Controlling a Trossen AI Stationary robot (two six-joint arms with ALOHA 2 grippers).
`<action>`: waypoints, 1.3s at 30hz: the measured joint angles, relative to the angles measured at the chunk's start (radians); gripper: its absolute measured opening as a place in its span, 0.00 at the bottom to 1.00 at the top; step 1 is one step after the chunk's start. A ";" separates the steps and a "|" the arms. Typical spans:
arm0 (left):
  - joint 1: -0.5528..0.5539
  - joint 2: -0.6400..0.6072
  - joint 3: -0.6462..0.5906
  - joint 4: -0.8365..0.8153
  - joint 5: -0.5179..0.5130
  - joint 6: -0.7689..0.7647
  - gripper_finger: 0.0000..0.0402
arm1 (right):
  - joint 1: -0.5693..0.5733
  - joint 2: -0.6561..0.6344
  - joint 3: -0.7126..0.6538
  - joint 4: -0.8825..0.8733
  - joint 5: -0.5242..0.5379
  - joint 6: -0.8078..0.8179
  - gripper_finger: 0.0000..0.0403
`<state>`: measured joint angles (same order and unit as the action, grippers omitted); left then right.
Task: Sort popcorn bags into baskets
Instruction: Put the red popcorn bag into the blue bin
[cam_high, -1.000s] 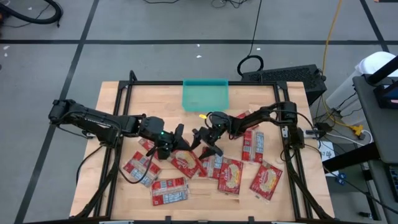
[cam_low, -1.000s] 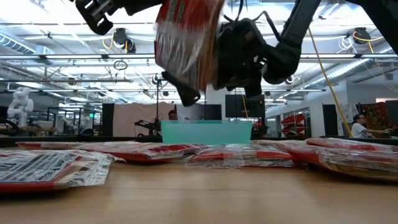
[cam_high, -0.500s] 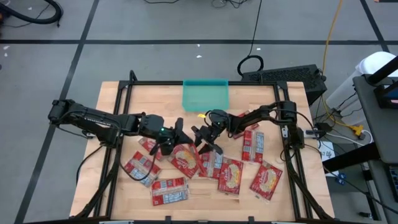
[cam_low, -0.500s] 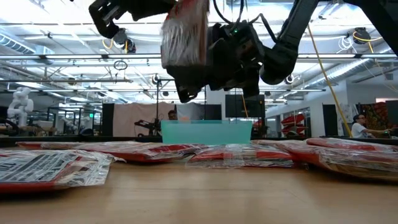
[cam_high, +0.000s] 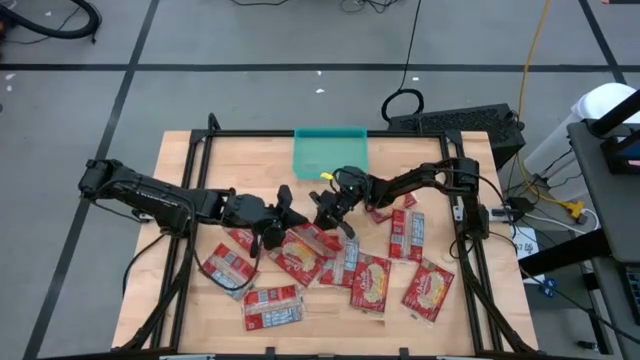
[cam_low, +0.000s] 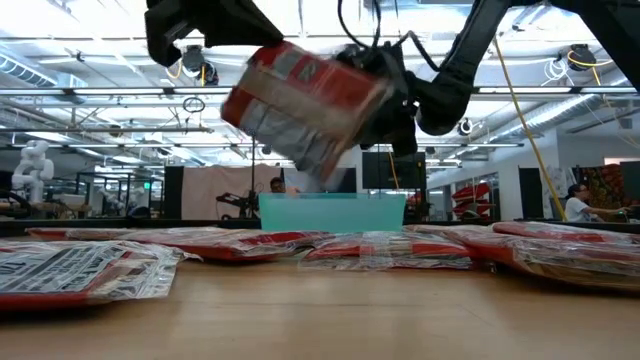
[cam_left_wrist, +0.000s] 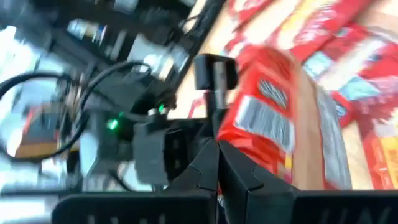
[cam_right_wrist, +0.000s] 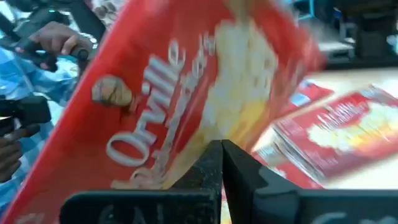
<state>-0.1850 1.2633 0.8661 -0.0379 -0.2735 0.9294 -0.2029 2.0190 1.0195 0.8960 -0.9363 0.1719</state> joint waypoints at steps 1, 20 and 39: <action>-0.005 0.000 0.000 0.008 -0.037 -0.045 0.04 | -0.006 0.000 0.000 -0.012 0.000 0.000 0.00; -0.033 0.046 0.002 -0.100 -0.162 -0.830 0.08 | 0.017 0.002 -0.003 -0.205 0.050 -0.106 0.00; -0.073 0.276 0.001 -0.306 -0.180 -1.833 0.55 | 0.090 -0.124 -0.004 -0.717 0.707 -0.286 0.05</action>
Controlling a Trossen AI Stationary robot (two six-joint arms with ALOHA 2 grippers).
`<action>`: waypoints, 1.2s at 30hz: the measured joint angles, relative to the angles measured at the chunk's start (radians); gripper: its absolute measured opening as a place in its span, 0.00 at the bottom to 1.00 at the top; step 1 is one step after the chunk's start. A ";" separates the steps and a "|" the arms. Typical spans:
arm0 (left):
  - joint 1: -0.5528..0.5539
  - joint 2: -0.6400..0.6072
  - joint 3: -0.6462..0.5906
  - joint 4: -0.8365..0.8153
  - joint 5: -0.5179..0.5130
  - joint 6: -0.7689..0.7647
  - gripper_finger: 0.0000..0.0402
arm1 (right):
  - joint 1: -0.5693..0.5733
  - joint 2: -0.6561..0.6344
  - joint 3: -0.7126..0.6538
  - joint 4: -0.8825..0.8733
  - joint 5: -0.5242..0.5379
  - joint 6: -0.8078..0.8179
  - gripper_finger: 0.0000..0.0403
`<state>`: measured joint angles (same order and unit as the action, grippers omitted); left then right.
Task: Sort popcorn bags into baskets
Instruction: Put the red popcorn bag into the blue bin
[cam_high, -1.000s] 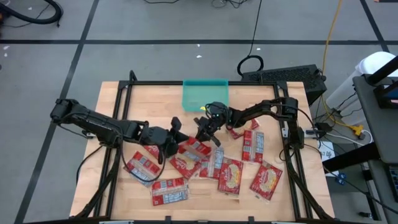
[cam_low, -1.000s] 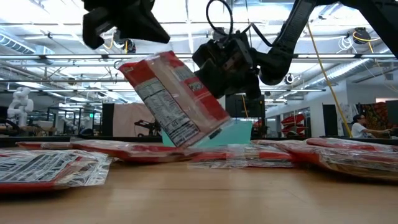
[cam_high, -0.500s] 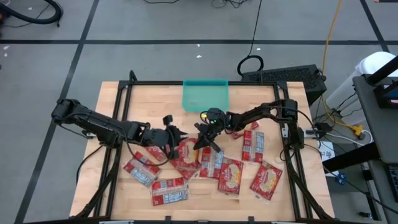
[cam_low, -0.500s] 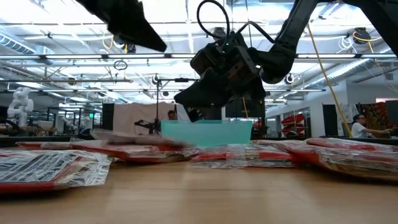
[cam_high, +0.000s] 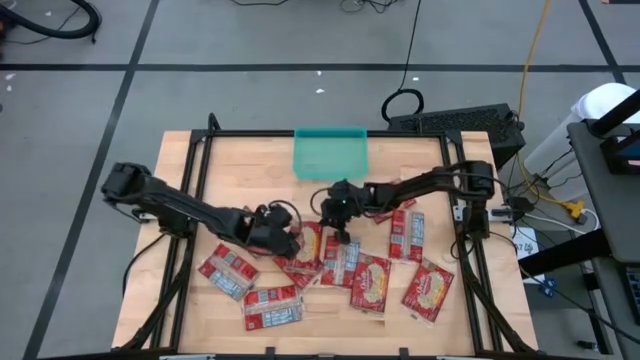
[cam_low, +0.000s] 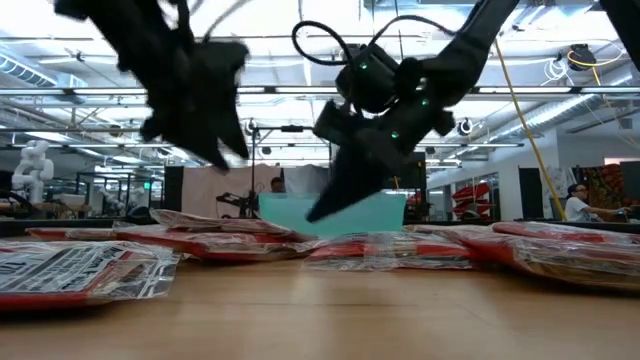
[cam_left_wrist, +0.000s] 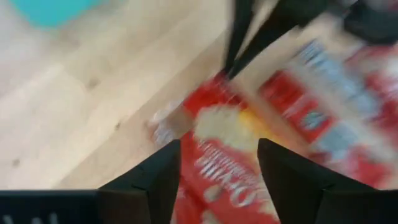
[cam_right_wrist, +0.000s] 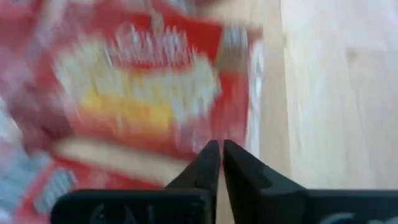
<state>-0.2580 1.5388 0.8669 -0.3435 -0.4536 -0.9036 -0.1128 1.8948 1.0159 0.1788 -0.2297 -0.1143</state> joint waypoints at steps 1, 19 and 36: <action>0.007 0.031 0.000 0.010 0.003 -0.017 0.56 | 0.008 -0.019 -0.005 -0.050 0.022 -0.023 0.07; 0.120 0.181 0.001 0.123 0.154 0.086 0.24 | 0.074 -0.043 -0.067 -0.058 0.203 0.111 0.51; 0.192 0.073 0.000 0.188 0.057 0.346 0.00 | 0.042 -0.211 -0.068 -0.201 0.201 0.207 0.54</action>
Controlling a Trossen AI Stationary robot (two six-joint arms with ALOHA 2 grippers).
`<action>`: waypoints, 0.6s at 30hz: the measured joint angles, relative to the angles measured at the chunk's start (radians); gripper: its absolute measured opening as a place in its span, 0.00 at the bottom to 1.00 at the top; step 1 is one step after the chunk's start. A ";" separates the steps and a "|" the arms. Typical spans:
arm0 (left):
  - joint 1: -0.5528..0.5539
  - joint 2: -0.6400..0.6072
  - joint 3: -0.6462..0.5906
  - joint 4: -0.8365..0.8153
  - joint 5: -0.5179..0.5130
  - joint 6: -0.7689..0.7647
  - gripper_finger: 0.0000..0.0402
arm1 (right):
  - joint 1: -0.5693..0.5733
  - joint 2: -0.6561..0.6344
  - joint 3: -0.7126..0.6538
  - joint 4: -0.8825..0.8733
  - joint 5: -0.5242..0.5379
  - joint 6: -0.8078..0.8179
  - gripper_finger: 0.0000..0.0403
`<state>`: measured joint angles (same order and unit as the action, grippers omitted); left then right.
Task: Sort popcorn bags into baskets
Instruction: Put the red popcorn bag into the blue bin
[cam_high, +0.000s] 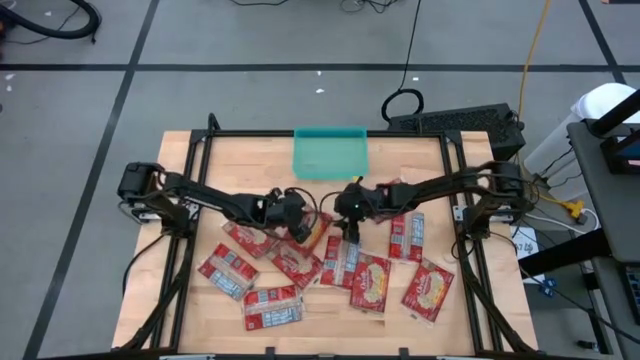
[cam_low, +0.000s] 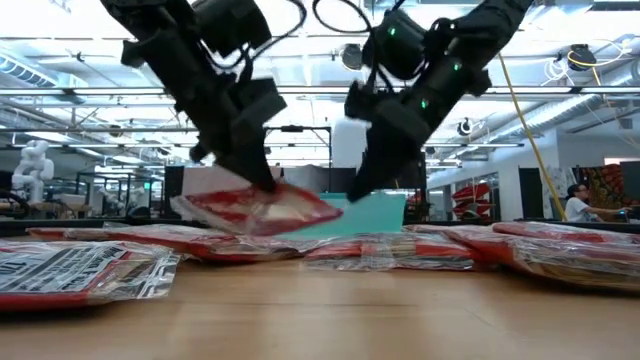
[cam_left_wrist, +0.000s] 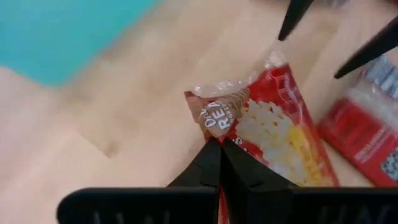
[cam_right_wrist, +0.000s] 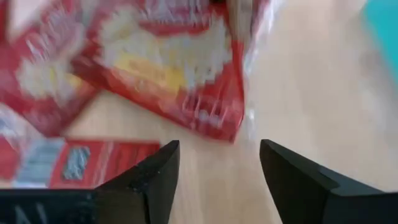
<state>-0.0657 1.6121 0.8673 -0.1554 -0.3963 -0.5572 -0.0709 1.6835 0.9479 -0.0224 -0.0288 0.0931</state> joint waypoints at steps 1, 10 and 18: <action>0.000 -0.024 0.000 0.000 -0.014 0.023 0.00 | -0.006 -0.021 0.000 -0.004 0.001 -0.003 0.54; -0.001 -0.183 -0.001 0.069 -0.181 0.210 0.00 | -0.050 -0.183 0.000 -0.006 0.002 -0.029 0.54; 0.022 -0.265 0.001 0.255 -0.286 0.450 0.00 | -0.064 -0.220 0.000 0.001 0.006 -0.052 0.54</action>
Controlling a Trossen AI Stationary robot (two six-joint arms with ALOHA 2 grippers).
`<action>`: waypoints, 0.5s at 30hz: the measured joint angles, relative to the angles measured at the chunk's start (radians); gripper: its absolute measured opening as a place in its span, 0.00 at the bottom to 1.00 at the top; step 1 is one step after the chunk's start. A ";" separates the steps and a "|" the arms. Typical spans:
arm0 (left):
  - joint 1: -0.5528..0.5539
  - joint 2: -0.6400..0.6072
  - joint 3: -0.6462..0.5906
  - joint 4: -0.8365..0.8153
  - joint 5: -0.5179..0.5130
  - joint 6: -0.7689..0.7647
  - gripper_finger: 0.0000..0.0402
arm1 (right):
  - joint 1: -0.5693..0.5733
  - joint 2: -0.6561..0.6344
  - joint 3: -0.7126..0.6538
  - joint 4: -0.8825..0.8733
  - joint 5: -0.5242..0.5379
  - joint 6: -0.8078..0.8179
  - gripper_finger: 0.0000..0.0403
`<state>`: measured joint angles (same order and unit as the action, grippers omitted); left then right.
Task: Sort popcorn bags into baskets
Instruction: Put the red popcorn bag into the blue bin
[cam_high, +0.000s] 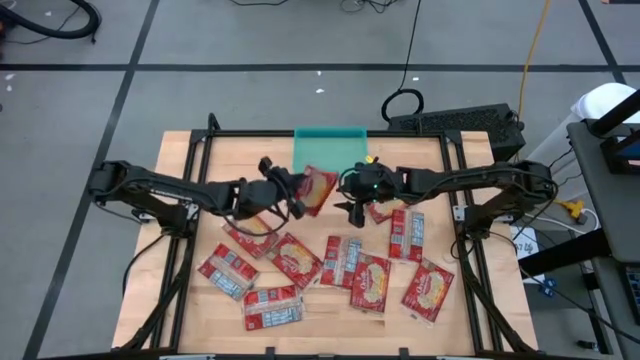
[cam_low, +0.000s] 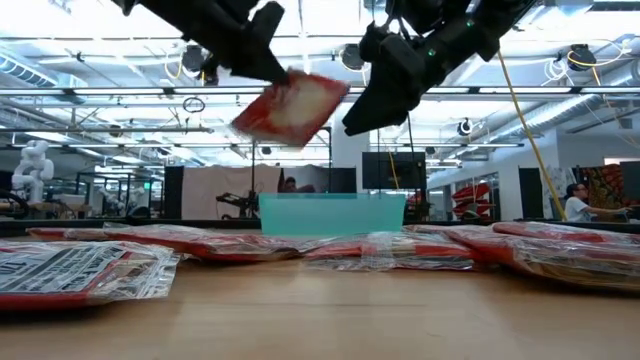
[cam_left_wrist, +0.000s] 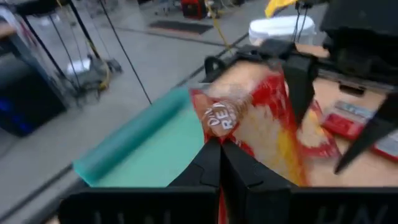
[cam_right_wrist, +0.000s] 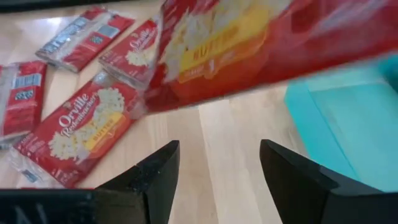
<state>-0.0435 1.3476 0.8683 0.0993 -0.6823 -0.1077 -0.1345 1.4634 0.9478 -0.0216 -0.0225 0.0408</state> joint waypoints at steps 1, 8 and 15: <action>0.006 -0.004 -0.001 0.024 -0.001 0.028 0.00 | 0.000 0.000 0.000 0.003 0.000 0.000 0.54; 0.087 -0.015 -0.001 0.213 0.001 0.156 0.00 | -0.008 0.000 0.000 0.067 0.004 -0.001 0.54; 0.198 -0.013 -0.001 0.271 0.003 0.152 0.00 | -0.022 -0.027 0.000 0.094 0.244 -0.097 0.54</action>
<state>0.1542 1.3346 0.8677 0.3708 -0.6792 0.0446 -0.1569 1.4363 0.9475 0.0723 0.2217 -0.0565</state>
